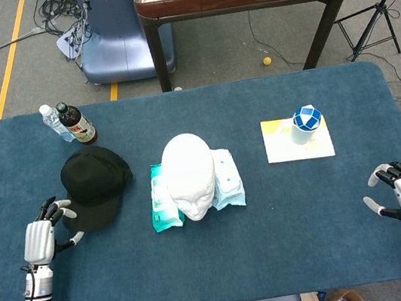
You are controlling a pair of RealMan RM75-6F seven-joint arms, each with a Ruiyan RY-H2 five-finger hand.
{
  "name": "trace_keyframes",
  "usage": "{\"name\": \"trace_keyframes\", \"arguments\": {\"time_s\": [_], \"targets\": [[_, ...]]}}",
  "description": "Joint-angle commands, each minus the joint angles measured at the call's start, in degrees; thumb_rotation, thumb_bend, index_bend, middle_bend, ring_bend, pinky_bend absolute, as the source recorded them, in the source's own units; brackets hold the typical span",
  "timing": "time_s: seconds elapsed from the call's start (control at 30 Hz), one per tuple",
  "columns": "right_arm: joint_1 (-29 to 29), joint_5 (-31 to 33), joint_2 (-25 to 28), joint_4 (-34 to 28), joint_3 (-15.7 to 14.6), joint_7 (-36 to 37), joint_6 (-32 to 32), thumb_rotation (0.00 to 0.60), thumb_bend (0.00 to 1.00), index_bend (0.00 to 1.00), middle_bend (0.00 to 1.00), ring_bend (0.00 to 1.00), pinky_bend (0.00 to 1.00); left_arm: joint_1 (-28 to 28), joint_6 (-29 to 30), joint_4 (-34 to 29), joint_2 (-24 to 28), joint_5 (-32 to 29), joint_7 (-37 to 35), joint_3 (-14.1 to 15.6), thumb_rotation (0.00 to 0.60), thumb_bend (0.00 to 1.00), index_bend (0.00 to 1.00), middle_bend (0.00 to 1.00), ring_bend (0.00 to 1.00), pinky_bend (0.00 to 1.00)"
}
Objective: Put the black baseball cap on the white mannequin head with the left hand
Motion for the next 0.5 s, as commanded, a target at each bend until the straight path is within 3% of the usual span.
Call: {"name": "trace_keyframes", "arguments": {"time_s": [0.03,0.5], "targets": [[-0.01,-0.01,0.02,0.0,0.01,0.06,0.03,0.6,0.2,0.53,0.48,0.38,0.66,-0.08,0.66,0.35,-0.31,0.05,-0.44,-0.12,0.6,0.19,0.53,0.29,0.13,0.36],[-0.02,0.01,0.01,0.06,0.03,0.1,0.08,0.6,0.2,0.54,0.48,0.38,0.66,-0.34,1.55,1.43,-1.25,-0.37,-1.55,-0.6,0.6,0.22,0.6,0.29,0.13,0.36]]}}
